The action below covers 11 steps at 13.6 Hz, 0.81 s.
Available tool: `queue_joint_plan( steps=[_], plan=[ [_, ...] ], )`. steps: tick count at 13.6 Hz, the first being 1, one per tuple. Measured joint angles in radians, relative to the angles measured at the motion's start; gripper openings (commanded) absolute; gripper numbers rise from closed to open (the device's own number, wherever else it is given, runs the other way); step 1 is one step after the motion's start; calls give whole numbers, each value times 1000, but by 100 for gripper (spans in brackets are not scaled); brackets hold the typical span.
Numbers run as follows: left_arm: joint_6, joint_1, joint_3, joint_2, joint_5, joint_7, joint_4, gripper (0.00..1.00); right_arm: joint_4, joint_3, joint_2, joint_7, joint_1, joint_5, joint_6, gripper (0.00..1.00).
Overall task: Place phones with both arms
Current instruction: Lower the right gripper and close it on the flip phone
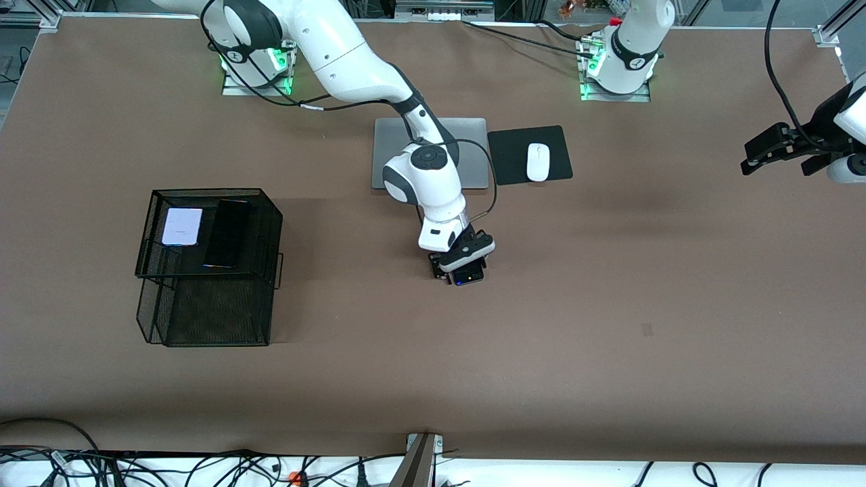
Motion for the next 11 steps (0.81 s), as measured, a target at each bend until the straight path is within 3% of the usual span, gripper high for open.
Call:
queue_joint_plan(
  steps=[11],
  plan=[
    [-6,0,0,0,0,0,4,100,0,-1,23,0,7,-31,23,97]
  ],
)
